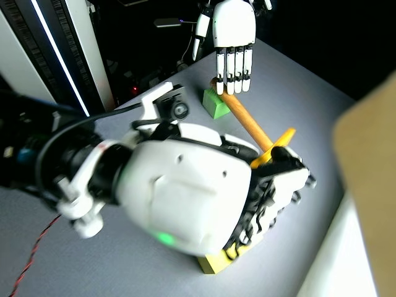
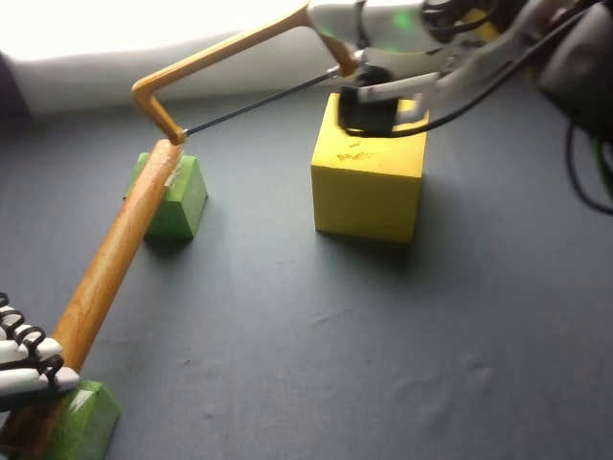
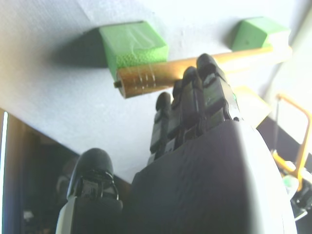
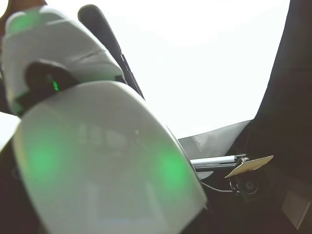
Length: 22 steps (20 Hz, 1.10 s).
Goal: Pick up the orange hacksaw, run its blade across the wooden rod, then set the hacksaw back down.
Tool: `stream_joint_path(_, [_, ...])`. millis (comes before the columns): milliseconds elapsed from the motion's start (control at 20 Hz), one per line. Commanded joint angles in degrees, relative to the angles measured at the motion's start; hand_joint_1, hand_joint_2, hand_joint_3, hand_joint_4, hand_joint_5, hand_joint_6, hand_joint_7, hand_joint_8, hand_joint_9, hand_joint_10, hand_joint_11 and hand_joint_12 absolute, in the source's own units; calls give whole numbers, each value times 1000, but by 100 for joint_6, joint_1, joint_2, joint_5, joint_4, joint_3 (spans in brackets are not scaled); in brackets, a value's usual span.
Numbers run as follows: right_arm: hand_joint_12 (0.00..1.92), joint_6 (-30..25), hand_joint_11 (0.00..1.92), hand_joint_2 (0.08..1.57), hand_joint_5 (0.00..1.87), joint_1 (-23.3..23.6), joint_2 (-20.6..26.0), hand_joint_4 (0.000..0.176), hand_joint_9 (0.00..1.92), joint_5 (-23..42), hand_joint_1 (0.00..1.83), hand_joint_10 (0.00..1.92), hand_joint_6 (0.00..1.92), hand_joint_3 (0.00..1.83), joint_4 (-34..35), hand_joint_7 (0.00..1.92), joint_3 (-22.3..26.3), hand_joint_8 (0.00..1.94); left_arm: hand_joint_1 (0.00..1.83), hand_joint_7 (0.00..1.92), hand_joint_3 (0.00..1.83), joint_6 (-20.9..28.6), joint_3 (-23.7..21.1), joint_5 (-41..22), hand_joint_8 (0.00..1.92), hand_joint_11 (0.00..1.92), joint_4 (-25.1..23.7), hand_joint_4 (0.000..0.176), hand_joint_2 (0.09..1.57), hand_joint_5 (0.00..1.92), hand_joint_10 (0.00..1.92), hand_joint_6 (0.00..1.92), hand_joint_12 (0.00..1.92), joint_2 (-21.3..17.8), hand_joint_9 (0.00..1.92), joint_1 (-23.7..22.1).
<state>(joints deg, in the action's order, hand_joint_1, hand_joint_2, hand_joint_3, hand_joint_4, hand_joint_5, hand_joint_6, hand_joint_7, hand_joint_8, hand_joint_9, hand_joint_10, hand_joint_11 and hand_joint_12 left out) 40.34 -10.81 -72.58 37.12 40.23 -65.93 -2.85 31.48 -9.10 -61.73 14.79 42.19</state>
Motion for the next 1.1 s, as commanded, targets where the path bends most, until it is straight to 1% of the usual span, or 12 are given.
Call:
stream_joint_path(0, [1360,-24,903,1114,861,132,-27,0,1019,943,1377,1261,950,0,-89,1004,-3,919,67,106,0,4,15,-78,0,0,28,0,1269,127,0,1,182,44,77,-25])
stream_joint_path(50, [1396,15,875,1120,840,113,-151,0,1002,1073,1377,1291,967,2,28,994,-3,949,101,113,0,4,16,-75,3,0,28,0,1268,138,0,4,166,45,75,-25])
stream_joint_path(100, [1409,57,856,1136,853,100,-247,0,993,1188,1263,1114,1035,4,123,1014,-3,1055,85,102,0,4,15,-75,2,0,28,0,1277,123,0,2,120,46,65,-27])
stream_joint_path(150, [1401,124,864,1118,866,83,-368,0,1001,1369,1355,1249,947,0,241,1015,-3,946,88,124,0,4,15,-74,0,0,28,0,1270,139,0,0,168,48,87,-31])
stream_joint_path(200, [1381,132,883,1138,856,70,-454,0,1031,1444,1245,1007,1040,0,333,1031,-3,1067,71,102,0,4,15,-72,0,0,28,0,1270,115,0,0,136,51,63,-36])
stream_joint_path(250, [1381,131,883,1138,856,56,-521,0,1031,1480,1245,1007,1040,0,407,1031,-2,1067,71,102,0,4,15,-71,0,0,28,0,1270,115,0,0,136,52,63,-37])
stream_joint_path(300, [1389,128,867,1125,849,29,-630,0,1000,1529,1350,1242,965,2,539,990,0,1001,54,79,2,4,13,-71,0,0,28,0,1276,90,0,0,72,52,41,-38])
stream_joint_path(350, [1389,133,855,1124,852,3,-705,0,987,1579,1371,1301,940,2,654,983,2,986,83,86,0,4,10,-71,4,10,28,0,1274,99,6,5,69,53,56,-38])
stream_joint_path(750, [1399,296,887,1117,837,-287,-913,0,1021,2349,1381,1263,966,0,1177,1007,366,929,63,109,4,4,-10,-48,4,0,28,0,1284,127,2,2,158,62,69,-51])
stream_joint_path(900, [1378,333,884,1124,825,-373,-876,0,1006,2407,1377,1281,990,0,1195,984,489,964,57,106,3,4,-10,-42,1,0,28,0,1284,142,0,0,204,62,67,-51])
stream_joint_path(950, [1402,321,854,1171,739,-417,-859,0,897,2410,1363,1397,1115,1,1195,885,532,1101,43,109,2,4,-10,-42,1,0,28,0,1284,131,0,1,243,62,73,-52])
stream_joint_path(1050, [1363,304,883,1155,790,-505,-822,0,912,2452,1369,1369,1055,0,1198,911,633,1061,32,84,6,4,-10,-42,1,0,28,0,1298,106,0,2,204,61,56,-52])
